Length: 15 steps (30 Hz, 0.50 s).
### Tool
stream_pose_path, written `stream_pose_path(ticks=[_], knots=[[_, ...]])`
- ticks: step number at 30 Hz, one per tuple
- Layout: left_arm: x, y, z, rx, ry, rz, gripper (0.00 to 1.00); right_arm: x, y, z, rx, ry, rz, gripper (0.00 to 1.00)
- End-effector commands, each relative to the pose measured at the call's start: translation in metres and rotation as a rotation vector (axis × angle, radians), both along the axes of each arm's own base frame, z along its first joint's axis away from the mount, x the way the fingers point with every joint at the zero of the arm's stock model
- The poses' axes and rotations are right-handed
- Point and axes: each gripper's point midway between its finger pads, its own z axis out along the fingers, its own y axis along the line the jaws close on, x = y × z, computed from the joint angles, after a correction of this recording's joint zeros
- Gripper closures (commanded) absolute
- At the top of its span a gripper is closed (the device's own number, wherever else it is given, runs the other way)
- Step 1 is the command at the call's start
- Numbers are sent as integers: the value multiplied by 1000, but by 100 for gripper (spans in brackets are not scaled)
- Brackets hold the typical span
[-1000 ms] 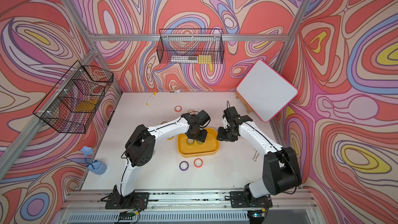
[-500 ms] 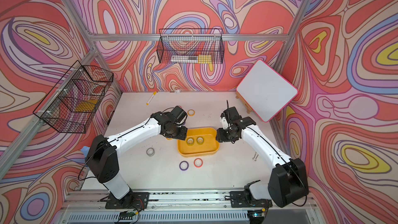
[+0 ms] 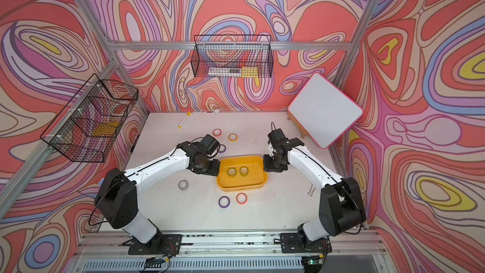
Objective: Put the transparent tape into the storage box
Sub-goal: Adjust the storage box at the center of the board.
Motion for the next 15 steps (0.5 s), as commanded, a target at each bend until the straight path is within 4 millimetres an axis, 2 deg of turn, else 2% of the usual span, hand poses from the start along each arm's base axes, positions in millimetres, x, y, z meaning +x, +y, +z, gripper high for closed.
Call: stream_pose_path(ticks=[1, 15], knots=[[1, 7, 4, -25, -13, 24, 37, 9, 3, 3, 6, -6, -16, 69], [-2, 21, -6, -21, -4, 37, 37, 13, 7, -22, 4, 55, -27, 73]])
